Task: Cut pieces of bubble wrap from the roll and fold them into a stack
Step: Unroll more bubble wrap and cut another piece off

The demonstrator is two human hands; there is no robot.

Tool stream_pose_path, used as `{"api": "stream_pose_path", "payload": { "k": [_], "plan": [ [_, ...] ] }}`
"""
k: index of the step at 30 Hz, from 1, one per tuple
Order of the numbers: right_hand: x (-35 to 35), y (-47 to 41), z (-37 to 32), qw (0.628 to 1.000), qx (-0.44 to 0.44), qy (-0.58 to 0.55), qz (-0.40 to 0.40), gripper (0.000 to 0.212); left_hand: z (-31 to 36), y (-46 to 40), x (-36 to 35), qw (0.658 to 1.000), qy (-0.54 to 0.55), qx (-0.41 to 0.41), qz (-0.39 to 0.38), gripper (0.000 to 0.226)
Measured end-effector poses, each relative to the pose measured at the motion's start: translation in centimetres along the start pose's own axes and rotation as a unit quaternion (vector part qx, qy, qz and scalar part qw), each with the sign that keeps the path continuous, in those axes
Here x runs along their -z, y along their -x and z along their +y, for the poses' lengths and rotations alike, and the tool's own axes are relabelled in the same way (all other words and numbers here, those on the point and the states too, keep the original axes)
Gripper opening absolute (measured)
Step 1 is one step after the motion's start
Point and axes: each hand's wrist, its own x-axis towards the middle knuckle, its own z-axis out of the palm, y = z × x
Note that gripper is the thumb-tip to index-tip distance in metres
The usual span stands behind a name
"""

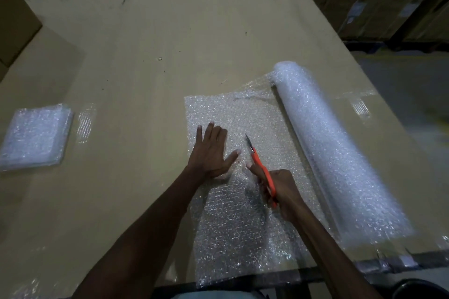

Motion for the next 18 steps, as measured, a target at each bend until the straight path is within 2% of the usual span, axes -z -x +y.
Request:
{"api": "stream_pose_path", "payload": {
  "k": [2, 5, 8, 18],
  "plan": [
    [-0.2, -0.3, -0.6, 1.000, -0.006, -0.002, 0.009, 0.062, -0.4, -1.4, 0.4, 1.000, 0.007, 0.004, 0.021, 0.079],
    [-0.8, -0.9, -1.6, 1.000, -0.006, 0.010, 0.014, 0.052, -1.4, -3.1, 0.2, 1.000, -0.014, 0.000, -0.012, 0.084],
    [-1.2, -1.7, -1.9, 1.000, -0.002, -0.003, 0.009, 0.050, -2.4, -3.2, -0.8, 0.999, -0.007, 0.003, -0.034, 0.090],
    [-1.4, -2.3, -2.8, 1.000, -0.012, 0.010, 0.005, 0.053, -2.7, -3.2, -1.2, 0.999, -0.001, 0.007, -0.041, 0.094]
  ]
}}
